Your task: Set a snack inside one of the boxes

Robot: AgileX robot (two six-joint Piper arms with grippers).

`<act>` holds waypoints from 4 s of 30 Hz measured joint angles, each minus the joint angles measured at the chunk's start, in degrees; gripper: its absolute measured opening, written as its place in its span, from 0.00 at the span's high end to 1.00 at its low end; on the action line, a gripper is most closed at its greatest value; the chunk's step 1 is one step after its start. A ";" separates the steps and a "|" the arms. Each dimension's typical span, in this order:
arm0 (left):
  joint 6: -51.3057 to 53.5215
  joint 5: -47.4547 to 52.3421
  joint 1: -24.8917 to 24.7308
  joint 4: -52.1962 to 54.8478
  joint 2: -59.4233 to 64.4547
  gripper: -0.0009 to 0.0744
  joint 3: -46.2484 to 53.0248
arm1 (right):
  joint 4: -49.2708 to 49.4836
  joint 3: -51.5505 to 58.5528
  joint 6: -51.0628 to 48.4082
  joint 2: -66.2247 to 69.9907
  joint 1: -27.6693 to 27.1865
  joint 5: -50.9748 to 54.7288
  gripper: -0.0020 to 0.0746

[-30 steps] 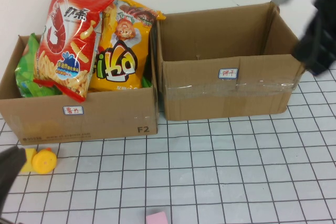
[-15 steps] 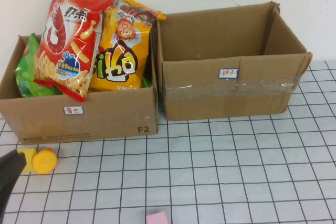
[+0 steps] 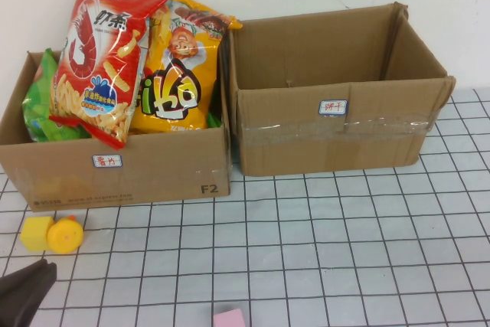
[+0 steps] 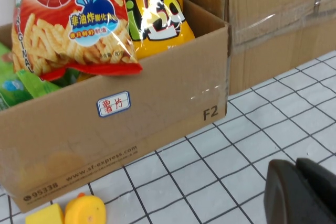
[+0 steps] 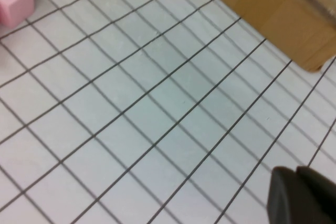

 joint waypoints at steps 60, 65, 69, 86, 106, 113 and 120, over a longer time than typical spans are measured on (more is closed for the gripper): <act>-15.09 6.33 16.49 12.43 -23.33 0.99 18.95 | 2.55 4.48 0.86 -4.78 0.00 0.86 0.97; -15.13 6.47 16.49 12.43 -23.33 0.99 18.95 | 2.55 4.48 0.86 -4.78 0.00 0.86 0.97; -15.13 6.47 16.49 12.43 -23.33 0.99 18.95 | 2.55 4.48 0.86 -4.78 0.00 0.86 0.97; -18.40 6.47 16.49 12.43 -23.33 0.99 18.95 | 2.55 4.48 0.86 -4.78 0.00 0.86 0.97; -18.19 6.47 16.49 12.43 -23.33 0.99 18.95 | -4.18 4.48 0.86 -6.45 -0.43 0.86 0.97; -18.19 6.47 16.49 12.43 -23.33 0.99 18.95 | -10.54 6.92 0.86 -14.10 -8.41 0.86 0.97; -18.19 6.47 16.49 12.43 -23.33 0.99 18.95 | -11.78 14.74 1.17 -23.87 -16.82 -4.16 0.97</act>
